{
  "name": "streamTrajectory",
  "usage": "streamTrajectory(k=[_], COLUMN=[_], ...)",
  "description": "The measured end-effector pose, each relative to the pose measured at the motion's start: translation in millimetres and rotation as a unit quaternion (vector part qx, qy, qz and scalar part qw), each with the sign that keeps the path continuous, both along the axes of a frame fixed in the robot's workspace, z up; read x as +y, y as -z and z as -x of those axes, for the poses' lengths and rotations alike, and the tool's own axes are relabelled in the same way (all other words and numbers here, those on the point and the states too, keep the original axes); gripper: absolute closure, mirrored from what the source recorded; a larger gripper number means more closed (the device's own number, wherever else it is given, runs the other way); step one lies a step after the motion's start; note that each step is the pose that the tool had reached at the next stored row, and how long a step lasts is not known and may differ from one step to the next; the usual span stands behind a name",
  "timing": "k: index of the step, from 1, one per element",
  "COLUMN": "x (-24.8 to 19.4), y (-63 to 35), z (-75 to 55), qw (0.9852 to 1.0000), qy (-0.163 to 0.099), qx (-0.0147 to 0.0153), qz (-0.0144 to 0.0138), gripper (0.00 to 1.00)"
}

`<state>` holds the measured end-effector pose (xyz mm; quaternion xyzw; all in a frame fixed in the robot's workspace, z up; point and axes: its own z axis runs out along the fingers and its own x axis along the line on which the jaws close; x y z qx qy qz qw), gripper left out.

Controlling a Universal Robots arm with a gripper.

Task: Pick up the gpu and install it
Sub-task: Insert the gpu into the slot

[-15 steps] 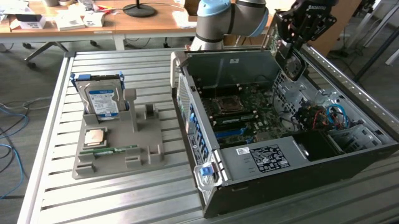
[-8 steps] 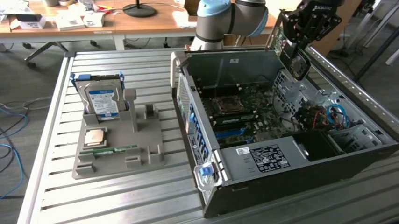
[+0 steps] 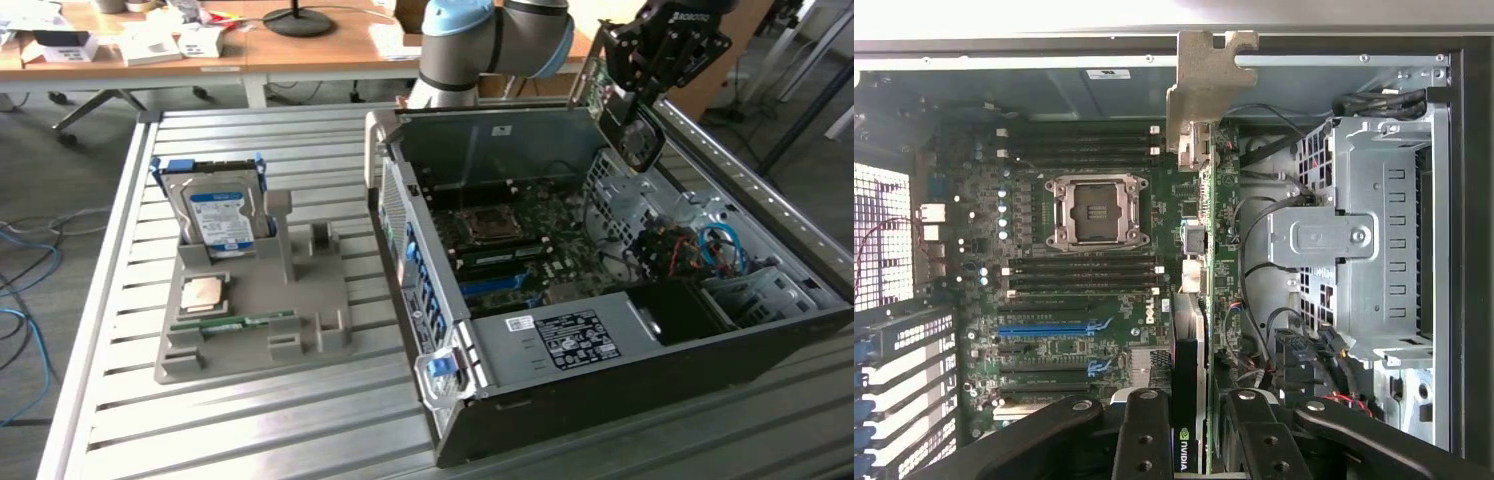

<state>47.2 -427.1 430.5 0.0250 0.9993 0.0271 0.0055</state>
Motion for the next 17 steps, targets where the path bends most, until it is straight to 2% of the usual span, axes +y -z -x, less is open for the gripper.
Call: streamTrajectory(k=[5, 10, 13, 17], x=[0.0, 0.0, 0.0, 0.0], y=[0.0, 0.2, 0.3, 0.7], z=[0.0, 0.0, 0.0, 0.0], qw=[1.0, 0.9999, 0.9994, 0.9976], qy=[-0.001, -0.015, -0.034, -0.069], qx=[0.0, 0.0, 0.0, 0.0], qz=[0.0, 0.0, 0.0, 0.0], gripper=[0.74, 0.74, 0.74, 0.74])
